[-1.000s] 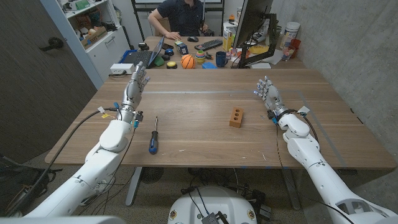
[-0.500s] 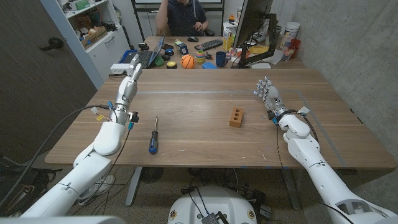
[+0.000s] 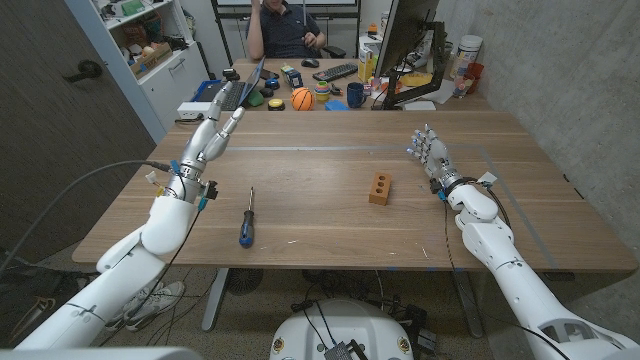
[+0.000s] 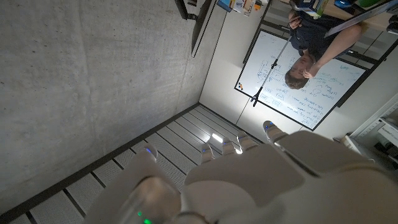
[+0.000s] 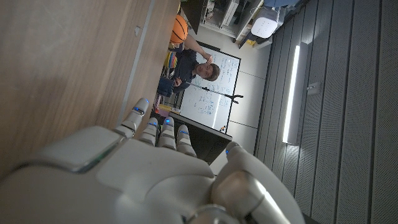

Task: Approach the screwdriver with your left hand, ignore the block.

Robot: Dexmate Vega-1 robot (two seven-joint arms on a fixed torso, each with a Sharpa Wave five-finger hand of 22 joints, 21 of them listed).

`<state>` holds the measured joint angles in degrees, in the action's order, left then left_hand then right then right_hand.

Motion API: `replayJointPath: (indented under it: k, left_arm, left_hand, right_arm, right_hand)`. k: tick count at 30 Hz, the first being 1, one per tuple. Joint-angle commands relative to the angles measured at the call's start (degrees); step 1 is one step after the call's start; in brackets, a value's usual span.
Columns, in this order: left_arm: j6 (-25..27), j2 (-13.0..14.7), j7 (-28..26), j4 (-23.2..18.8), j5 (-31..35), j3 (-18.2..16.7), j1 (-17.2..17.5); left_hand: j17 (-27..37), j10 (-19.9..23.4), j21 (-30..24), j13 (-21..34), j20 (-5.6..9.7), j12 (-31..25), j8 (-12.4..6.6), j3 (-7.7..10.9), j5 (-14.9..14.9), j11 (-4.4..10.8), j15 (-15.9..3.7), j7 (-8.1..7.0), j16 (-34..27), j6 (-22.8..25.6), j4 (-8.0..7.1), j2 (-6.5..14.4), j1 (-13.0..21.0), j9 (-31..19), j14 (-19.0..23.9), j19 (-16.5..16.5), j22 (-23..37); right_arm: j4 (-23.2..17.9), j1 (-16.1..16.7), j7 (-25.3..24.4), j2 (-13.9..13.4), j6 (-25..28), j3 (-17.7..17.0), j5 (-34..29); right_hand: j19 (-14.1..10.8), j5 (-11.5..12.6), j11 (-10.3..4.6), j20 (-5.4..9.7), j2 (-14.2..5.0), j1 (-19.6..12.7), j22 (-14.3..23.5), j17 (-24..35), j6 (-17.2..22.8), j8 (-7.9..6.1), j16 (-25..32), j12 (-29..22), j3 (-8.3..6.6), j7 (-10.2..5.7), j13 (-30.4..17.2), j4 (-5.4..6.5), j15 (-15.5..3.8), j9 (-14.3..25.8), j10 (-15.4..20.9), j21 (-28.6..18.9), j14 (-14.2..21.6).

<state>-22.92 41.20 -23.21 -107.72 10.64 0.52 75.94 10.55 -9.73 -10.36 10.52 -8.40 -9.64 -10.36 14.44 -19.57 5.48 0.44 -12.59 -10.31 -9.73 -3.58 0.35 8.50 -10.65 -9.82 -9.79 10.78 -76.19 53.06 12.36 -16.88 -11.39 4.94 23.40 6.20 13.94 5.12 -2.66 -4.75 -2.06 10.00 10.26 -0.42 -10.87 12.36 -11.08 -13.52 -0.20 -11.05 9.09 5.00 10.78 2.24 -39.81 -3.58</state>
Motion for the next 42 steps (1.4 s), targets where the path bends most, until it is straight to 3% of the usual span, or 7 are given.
replayJointPath:
  k: [1,4,19,26,31,39,42]
  left_arm:
    - [7.9,2.3,-1.3,-6.5,18.5,-2.3,2.8]
    - [9.8,2.8,-0.5,-7.6,21.1,-2.0,2.8]
    - [14.6,7.8,4.9,-11.7,29.3,-2.8,5.0]
    - [16.9,9.1,9.2,-13.2,30.0,-3.8,6.8]
    - [19.0,9.1,11.4,-14.3,30.4,-4.7,8.6]
    - [23.3,9.4,15.7,-16.7,32.8,-5.8,10.6]
    - [23.9,9.5,16.8,-16.9,32.9,-5.9,11.1]
  left_hand:
    - [0.3,-18.0,0.0,0.2,0.49,0.0,0.24,0.28,-0.3,0.71,0.46,-0.14,-0.2,-11.0,0.86,0.9,1.4,-0.1,-14.2,-4.1,0.3]
    - [0.3,-20.0,0.0,0.1,0.28,-0.1,0.18,0.31,-0.4,2.49,0.53,-0.16,-0.3,-12.7,1.3,1.4,2.3,-0.1,-15.8,-5.4,0.2]
    - [0.3,-22.0,-0.3,0.2,-0.56,-0.8,0.0,0.08,-0.5,0.5,2.68,-0.05,-0.6,-17.4,4.31,0.8,6.5,-0.2,-19.5,-7.3,0.0]
    - [0.3,-18.7,-2.1,0.2,-1.32,-1.9,-0.7,-1.64,-0.4,-1.21,4.18,-0.03,-2.4,-18.4,7.15,-2.6,9.7,-0.4,-16.1,-2.0,-0.2]
    - [0.1,-15.7,-2.9,0.2,-2.99,-2.3,-1.3,-3.02,-0.5,-3.8,5.48,-0.02,-3.4,-17.5,8.75,-4.7,11.9,-0.5,-12.5,2.6,-0.3]
    - [0.0,-13.3,-3.4,0.2,-3.77,-2.6,-1.87,-4.26,-0.6,-2.23,5.26,-0.03,-4.2,-15.8,9.59,-6.2,13.1,-0.6,-9.4,6.3,-0.3]
    - [0.0,-11.5,-3.7,0.2,-3.87,-2.7,-2.22,-5.06,-0.7,-3.07,5.32,-0.06,-4.6,-14.5,9.98,-6.8,13.9,-0.6,-7.1,8.8,-0.3]
  right_arm:
    - [1.9,-1.2,0.6,0.4,-0.3,0.2,-0.2]
    - [2.4,-1.4,0.7,0.5,-0.4,0.3,-0.2]
    - [2.8,-1.8,0.5,0.6,-0.7,0.2,-0.5]
    - [3.2,-2.3,0.4,0.5,-0.9,0.2,-0.8]
    - [3.7,-2.9,0.5,0.7,-0.9,0.5,-1.0]
    - [4.6,-3.6,0.7,1.1,-1.0,1.2,-1.3]
    - [4.7,-3.7,0.7,1.2,-1.0,1.2,-1.3]
  right_hand:
    - [-0.1,0.4,-0.36,-0.07,-0.53,0.4,0.1,0.3,-0.1,-0.32,0.1,-0.2,0.16,0.27,-0.2,0.1,0.55,0.2,0.2,0.4,0.0]
    - [-0.1,0.4,-0.31,-0.1,-0.52,0.5,0.1,0.3,-0.1,-0.32,0.1,-0.2,0.2,0.24,-0.2,0.11,0.53,0.2,0.1,0.4,0.0]
    - [-0.2,0.4,-0.33,-0.09,-0.45,0.6,0.1,0.3,-0.1,-0.28,0.1,-0.2,0.49,0.38,-0.2,0.17,0.52,0.2,0.2,0.7,0.1]
    - [-0.3,0.5,-0.4,-0.08,-0.41,0.7,0.1,0.3,-0.1,-0.26,0.1,-0.2,0.64,0.37,-0.2,0.2,0.5,0.2,0.1,0.9,0.1]
    - [-0.3,0.5,-0.32,-0.11,-0.39,0.8,0.1,0.3,-0.1,-0.27,0.1,-0.2,0.75,0.39,-0.2,0.22,0.45,0.2,0.2,1.0,0.1]
    - [-0.4,0.5,-0.38,-0.11,-0.37,0.8,0.1,0.3,-0.1,-0.27,0.1,-0.2,0.9,0.45,-0.2,0.24,0.46,0.2,0.2,1.1,0.2]
    - [-0.4,0.5,-0.4,-0.1,-0.37,0.8,0.1,0.3,-0.1,-0.26,0.1,-0.2,0.94,0.45,-0.2,0.24,0.54,0.2,0.2,1.2,0.2]
